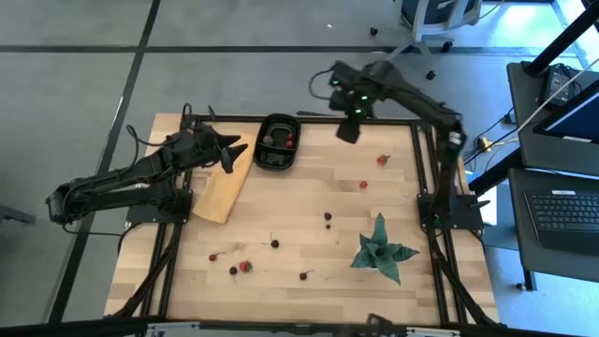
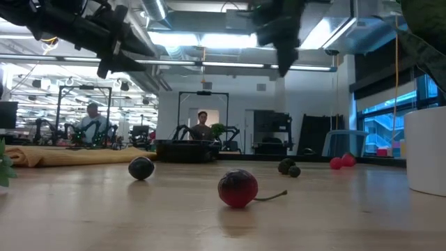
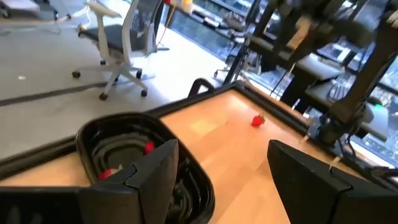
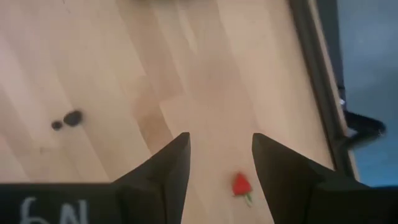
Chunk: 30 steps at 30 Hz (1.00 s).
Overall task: Pick and placing Produce into tupperware
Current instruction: Put the top red strawberry into the black bin
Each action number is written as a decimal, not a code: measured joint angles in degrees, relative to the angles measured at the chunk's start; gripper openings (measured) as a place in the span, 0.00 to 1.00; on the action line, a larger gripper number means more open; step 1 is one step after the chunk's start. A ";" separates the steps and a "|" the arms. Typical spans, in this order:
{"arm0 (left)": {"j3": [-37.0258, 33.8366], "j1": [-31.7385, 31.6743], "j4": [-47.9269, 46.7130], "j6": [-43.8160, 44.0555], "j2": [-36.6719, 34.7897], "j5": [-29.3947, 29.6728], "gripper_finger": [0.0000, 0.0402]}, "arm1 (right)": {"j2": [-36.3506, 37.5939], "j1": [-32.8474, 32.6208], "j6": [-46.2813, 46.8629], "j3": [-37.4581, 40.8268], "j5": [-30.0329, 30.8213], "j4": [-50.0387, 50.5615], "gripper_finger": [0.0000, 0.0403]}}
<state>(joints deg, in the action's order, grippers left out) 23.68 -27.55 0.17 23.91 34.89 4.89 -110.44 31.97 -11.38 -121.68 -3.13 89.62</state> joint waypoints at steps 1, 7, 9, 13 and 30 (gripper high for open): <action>0.00 -0.01 -0.49 0.04 0.00 0.00 0.60 | 2.06 0.46 -0.57 2.09 0.01 -0.30 0.43; 0.00 -0.02 -0.98 0.01 -0.01 -0.07 0.60 | 15.52 2.32 0.61 18.05 0.01 -5.33 0.43; 0.00 -0.02 -0.77 -0.01 -0.01 0.01 0.60 | 19.65 2.90 0.66 24.55 0.01 -8.28 0.43; 0.00 -0.02 -0.62 -0.01 -0.01 0.22 0.60 | 26.82 3.86 2.96 37.45 0.01 -14.34 0.43; 0.00 -0.07 -0.53 -0.01 -0.02 0.39 0.60 | 29.38 9.07 2.56 68.89 8.13 -40.00 0.73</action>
<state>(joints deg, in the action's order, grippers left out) 23.68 -27.62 -0.36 23.90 34.87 5.28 -81.07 41.04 -8.82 -52.79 5.00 49.62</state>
